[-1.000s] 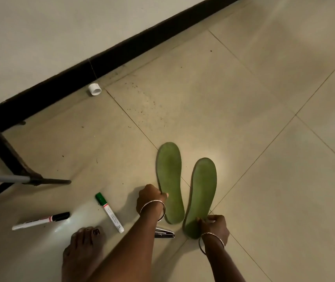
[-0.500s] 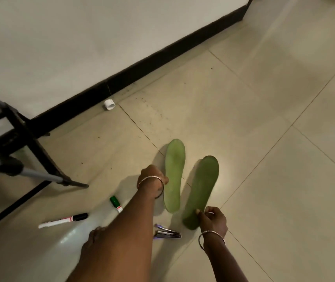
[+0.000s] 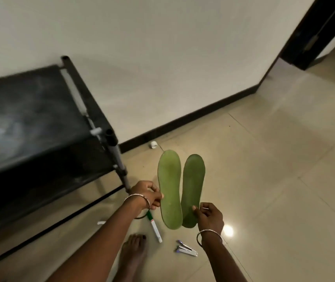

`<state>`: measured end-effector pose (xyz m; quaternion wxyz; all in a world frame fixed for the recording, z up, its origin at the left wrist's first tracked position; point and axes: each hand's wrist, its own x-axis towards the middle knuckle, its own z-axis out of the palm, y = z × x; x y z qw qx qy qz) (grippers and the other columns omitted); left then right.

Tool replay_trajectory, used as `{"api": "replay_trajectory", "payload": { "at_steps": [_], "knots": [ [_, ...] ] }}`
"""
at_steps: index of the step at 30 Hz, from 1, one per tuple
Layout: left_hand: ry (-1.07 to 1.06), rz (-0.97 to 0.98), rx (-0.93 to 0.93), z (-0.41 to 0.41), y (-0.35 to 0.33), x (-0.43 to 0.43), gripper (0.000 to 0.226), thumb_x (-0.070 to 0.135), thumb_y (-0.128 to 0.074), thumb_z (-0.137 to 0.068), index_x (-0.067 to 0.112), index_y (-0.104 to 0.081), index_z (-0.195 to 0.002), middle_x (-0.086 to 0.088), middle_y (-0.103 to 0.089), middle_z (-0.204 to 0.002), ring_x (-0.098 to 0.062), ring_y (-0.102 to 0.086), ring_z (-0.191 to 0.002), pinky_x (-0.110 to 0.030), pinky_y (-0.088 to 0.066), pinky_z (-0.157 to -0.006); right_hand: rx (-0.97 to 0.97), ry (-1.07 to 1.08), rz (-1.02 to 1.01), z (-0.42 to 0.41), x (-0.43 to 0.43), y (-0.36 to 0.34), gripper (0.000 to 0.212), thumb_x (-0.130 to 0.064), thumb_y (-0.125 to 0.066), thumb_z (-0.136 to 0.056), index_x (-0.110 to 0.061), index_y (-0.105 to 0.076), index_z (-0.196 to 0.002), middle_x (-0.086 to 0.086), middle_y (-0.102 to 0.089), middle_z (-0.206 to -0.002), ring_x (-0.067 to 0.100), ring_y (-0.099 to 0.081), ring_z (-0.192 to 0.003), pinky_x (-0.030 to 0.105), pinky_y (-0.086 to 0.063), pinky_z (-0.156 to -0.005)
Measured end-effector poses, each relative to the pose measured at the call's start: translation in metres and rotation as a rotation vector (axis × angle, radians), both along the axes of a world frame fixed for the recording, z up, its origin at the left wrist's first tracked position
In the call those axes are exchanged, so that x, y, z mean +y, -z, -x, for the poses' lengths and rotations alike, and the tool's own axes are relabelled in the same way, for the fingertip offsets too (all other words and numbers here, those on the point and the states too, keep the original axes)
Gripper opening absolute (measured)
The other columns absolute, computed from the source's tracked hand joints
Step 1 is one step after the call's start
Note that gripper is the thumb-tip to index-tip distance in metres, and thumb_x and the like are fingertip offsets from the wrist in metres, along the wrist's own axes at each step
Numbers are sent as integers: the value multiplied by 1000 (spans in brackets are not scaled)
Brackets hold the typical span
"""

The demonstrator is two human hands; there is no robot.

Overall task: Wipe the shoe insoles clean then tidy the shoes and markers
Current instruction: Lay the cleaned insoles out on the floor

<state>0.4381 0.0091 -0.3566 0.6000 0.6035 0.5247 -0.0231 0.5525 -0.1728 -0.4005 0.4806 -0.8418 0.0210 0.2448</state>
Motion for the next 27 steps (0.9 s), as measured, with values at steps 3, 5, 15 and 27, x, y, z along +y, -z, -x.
{"api": "replay_trajectory", "payload": {
  "at_steps": [3, 5, 15, 27],
  "knots": [
    [-74, -3, -46, 46, -43, -3, 22, -1, -75, -83, 8, -57, -74, -8, -63, -57, -14, -58, -43, -25, -51, -44, -30, -52, -66, 25, 9, -38, 19, -13, -85, -72, -19, -70, -81, -1, -72, -71, 23, -70, -73, 31, -52, -74],
    [-124, -16, -74, 79, -70, -6, 22, -1, -76, -82, 8, -58, -73, -7, -63, -56, -16, -59, -45, -26, -51, -45, -48, -84, -107, 44, 11, -66, 17, -13, -85, -73, -18, -71, -82, -3, -72, -70, 22, -70, -75, 30, -50, -74],
    [-231, -33, -165, 220, -186, -31, 14, -7, -70, -84, 1, -60, -80, -12, -65, -62, -16, -62, -47, -30, -59, -54, 125, -133, -268, 151, 9, -168, 12, -2, -83, -73, -2, -74, -81, 12, -70, -71, 31, -66, -68, 43, -59, -75],
    [-673, -76, -164, 317, -179, 10, 22, -11, -68, -85, 0, -58, -69, -16, -62, -62, -24, -61, -51, -28, -53, -42, 238, -283, -430, 235, 79, -219, 12, 3, -80, -75, 2, -69, -81, 21, -71, -82, 33, -68, -76, 43, -59, -74]
  ]
}}
